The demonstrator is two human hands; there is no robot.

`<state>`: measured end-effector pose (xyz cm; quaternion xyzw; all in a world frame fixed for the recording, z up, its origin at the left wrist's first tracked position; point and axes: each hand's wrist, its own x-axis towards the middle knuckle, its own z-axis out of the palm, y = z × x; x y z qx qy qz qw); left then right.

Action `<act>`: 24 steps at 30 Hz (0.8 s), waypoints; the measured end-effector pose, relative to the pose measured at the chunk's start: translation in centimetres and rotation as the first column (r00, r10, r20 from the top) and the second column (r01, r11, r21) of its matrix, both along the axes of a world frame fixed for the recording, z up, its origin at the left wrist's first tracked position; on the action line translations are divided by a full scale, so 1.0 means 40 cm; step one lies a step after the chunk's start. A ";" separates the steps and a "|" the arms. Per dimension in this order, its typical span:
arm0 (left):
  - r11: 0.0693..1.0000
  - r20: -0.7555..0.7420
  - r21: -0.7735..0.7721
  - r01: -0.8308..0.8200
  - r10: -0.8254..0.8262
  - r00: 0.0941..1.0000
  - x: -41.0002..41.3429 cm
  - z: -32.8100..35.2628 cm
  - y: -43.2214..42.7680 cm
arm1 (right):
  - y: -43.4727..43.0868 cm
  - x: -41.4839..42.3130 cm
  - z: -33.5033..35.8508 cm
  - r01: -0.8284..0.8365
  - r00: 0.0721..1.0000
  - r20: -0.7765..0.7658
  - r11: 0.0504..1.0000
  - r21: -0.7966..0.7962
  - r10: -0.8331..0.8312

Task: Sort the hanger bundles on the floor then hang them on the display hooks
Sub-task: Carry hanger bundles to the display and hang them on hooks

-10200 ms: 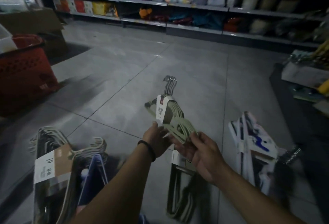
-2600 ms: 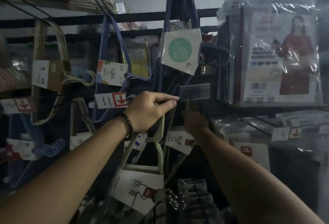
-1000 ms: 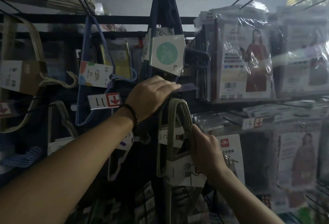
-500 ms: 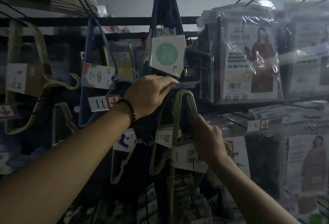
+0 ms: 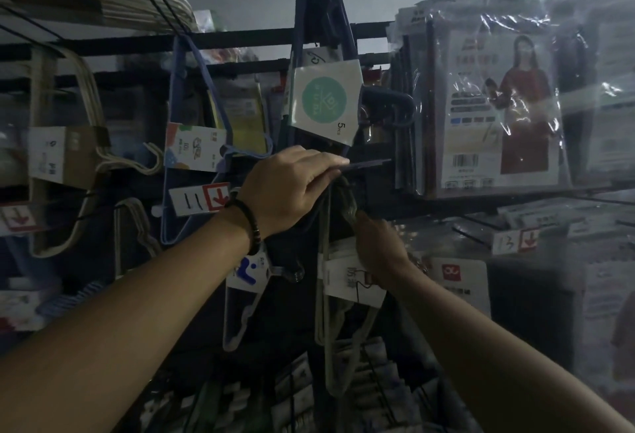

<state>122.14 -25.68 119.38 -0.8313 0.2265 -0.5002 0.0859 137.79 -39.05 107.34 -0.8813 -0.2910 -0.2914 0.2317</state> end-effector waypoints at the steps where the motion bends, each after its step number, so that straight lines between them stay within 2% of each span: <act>1: 1.000 -0.005 0.000 -0.004 0.004 1.000 -0.002 -0.003 0.000 | 0.014 0.004 0.004 0.053 0.998 -0.027 0.995 -0.084 -0.056; 3: 1.000 -0.015 -0.011 -0.007 0.006 1.000 -0.006 -0.008 0.000 | 0.040 0.013 0.009 0.123 0.988 -0.067 0.975 -0.184 -0.137; 5: 1.000 -0.034 -0.022 -0.020 0.019 0.999 -0.014 -0.017 0.001 | 0.064 0.036 0.006 0.130 0.978 -0.137 0.976 -0.177 -0.155; 9: 0.995 -0.097 -0.029 -0.098 0.095 0.991 -0.039 -0.037 -0.014 | 0.101 0.107 -0.021 0.101 0.960 -0.255 0.993 -0.057 -0.113; 12: 0.985 -0.086 -0.047 -0.168 0.164 0.983 -0.077 -0.071 -0.022 | 0.108 0.081 -0.057 0.105 0.969 -0.235 0.989 0.105 -0.078; 15: 0.967 -0.107 -0.154 -0.202 0.187 0.977 -0.137 -0.148 -0.010 | 0.083 -0.043 -0.112 0.005 0.985 -0.156 0.894 0.449 0.073; 17: 0.940 -0.179 -0.241 -0.241 0.201 0.963 -0.192 -0.219 0.011 | 0.072 -0.135 -0.168 -0.070 0.985 -0.101 0.856 0.512 0.141; 19: 0.893 -0.284 -0.294 -0.341 0.259 0.923 -0.263 -0.310 0.043 | 0.079 -0.227 -0.231 -0.242 0.951 -0.039 0.817 0.523 0.306; 21: 0.814 -0.407 -0.340 -0.471 0.324 0.854 -0.351 -0.414 0.083 | 0.100 -0.314 -0.290 -0.423 0.873 -0.029 0.786 0.451 0.487; 24: 0.631 -0.594 -0.368 -0.683 0.405 0.695 -0.510 -0.581 0.143 | 0.155 -0.449 -0.364 -0.619 0.720 -0.166 0.732 0.284 0.674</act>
